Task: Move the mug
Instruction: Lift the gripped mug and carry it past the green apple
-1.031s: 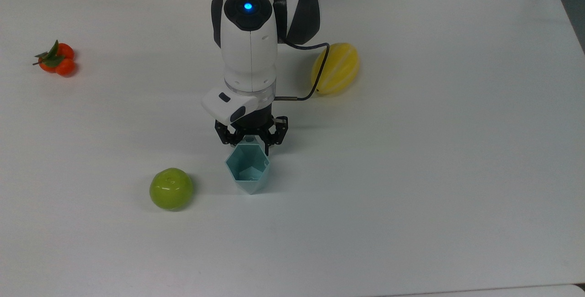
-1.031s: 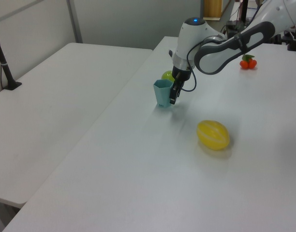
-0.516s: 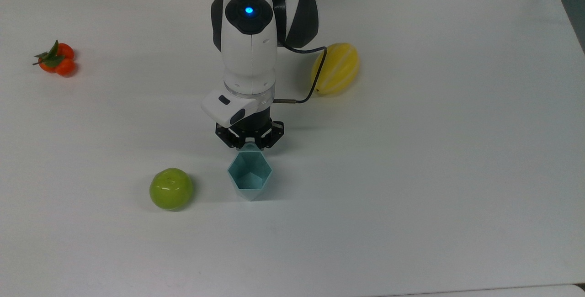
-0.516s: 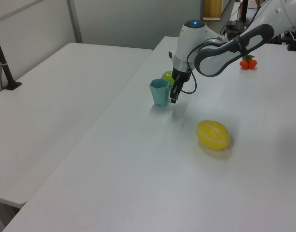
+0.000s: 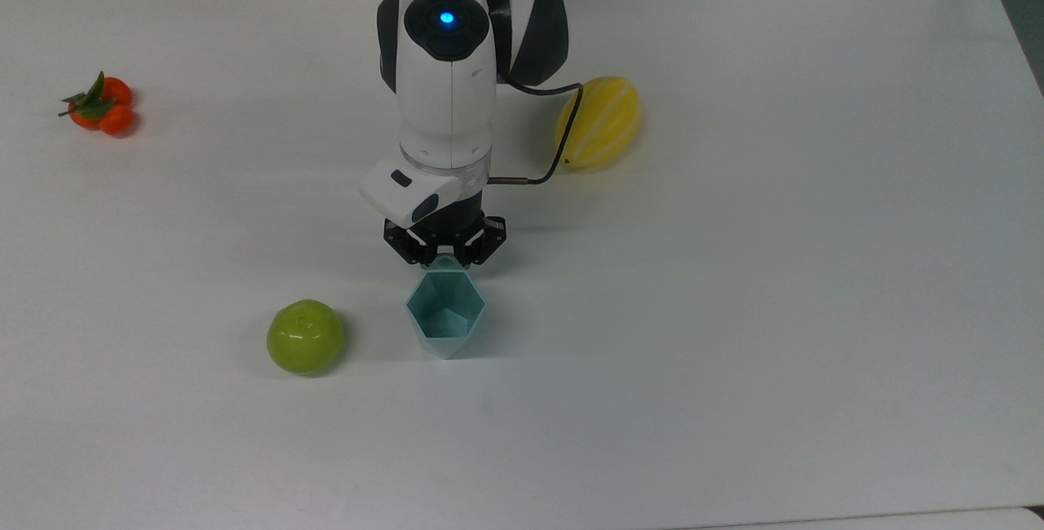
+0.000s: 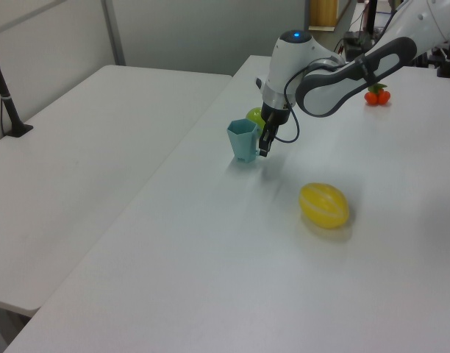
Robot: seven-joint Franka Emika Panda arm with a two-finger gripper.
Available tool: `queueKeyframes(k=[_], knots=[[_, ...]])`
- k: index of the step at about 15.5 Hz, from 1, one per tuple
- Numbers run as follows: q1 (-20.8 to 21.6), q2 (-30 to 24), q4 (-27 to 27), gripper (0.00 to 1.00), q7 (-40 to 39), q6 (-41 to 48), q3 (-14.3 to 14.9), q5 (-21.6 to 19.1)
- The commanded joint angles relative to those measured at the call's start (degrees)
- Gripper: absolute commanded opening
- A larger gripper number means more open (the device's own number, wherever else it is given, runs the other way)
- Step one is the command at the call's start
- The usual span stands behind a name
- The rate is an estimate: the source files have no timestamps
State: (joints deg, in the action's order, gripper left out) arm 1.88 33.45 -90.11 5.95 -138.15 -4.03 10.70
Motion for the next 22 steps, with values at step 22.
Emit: queueKeyframes(k=[22], knots=[[-1.09,-24.91,-3.57,0.01,-3.22,22.12,0.87,-8.85]])
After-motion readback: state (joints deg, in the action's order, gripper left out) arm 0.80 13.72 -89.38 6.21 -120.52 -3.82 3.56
